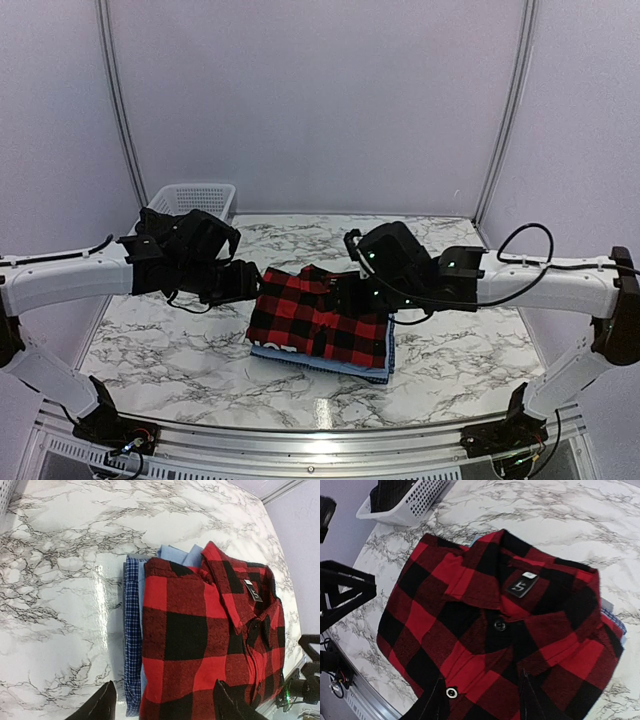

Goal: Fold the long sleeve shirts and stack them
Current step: Place the square-folded shirt on the square-folded shirt, then move the square-folded shirt to the corner of the board.

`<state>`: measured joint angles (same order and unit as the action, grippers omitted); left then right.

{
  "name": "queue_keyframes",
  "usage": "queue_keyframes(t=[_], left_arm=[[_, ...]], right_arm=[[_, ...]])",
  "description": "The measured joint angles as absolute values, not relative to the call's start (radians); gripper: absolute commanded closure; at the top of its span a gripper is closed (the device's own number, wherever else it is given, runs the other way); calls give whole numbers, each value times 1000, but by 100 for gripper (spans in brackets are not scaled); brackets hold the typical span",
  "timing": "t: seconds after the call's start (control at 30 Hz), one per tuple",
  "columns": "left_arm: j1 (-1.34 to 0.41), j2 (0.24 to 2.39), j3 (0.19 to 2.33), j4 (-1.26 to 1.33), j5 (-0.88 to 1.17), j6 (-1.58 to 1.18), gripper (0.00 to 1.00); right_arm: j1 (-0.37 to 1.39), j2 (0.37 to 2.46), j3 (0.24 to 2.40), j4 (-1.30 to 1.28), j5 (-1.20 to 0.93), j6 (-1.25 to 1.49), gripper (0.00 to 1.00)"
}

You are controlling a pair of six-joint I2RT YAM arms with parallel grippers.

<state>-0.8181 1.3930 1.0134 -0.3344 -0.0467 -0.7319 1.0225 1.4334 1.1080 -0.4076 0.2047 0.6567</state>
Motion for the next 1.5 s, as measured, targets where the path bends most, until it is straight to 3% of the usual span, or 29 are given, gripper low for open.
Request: queue_keyframes(t=[0.4,0.57,0.63,0.73,0.9,1.07,1.27,1.5], left_arm=[[-798,1542,1037,-341,-29,-689,51],[-793,1546,1037,-340,-20,-688,52],[-786,1536,1024,-336,-27,-694,44],[-757,1464,959,-333,-52,-722,43],[-677,1372,866,-335,-84,-752,47],[-672,1472,826,-297,-67,-760,52],[-673,1645,870,-241,-44,-761,59],[-714,1750,969,-194,-34,-781,61]], right_arm=[[1104,1657,1117,-374,185,658,53],[1104,1650,1118,-375,189,655,51],[1104,1642,1118,-380,193,652,50],[1104,1616,1124,-397,200,645,49],[1104,1561,1140,-414,227,629,35],[1103,1543,1178,-418,252,608,20],[1063,1500,1179,-418,263,585,17],[944,1411,1156,-419,273,549,14]])
